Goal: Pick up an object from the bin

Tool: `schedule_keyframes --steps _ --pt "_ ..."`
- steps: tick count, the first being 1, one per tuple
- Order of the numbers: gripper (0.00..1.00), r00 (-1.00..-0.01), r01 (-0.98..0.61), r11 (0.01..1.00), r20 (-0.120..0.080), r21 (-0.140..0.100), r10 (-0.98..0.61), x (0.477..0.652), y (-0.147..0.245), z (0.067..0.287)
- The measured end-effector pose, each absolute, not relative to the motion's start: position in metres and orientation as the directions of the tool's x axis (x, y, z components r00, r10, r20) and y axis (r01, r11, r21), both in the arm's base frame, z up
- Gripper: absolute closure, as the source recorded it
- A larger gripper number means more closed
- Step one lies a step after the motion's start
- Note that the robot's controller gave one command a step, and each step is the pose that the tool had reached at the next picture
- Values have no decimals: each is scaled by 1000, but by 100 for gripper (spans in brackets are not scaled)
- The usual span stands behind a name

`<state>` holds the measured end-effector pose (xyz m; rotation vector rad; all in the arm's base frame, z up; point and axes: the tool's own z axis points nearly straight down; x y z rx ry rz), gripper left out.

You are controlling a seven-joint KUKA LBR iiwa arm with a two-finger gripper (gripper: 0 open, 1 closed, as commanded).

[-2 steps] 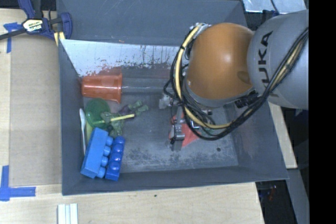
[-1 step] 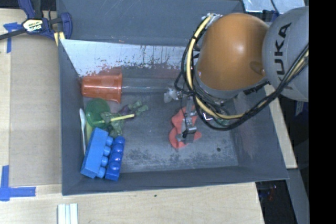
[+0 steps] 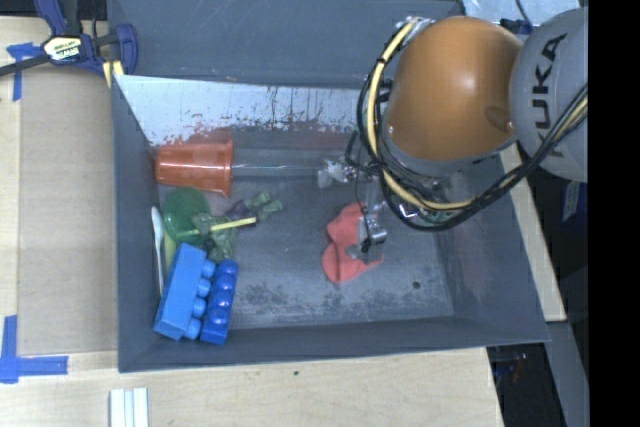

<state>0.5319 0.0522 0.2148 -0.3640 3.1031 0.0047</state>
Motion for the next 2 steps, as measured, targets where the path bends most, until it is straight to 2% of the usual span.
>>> schedule_keyframes --steps 1,2 --pt "0 -970 -244 970 -16 0 -244 524 37 225" --pt "0 -860 -511 860 -14 -5 -511 537 12 204"
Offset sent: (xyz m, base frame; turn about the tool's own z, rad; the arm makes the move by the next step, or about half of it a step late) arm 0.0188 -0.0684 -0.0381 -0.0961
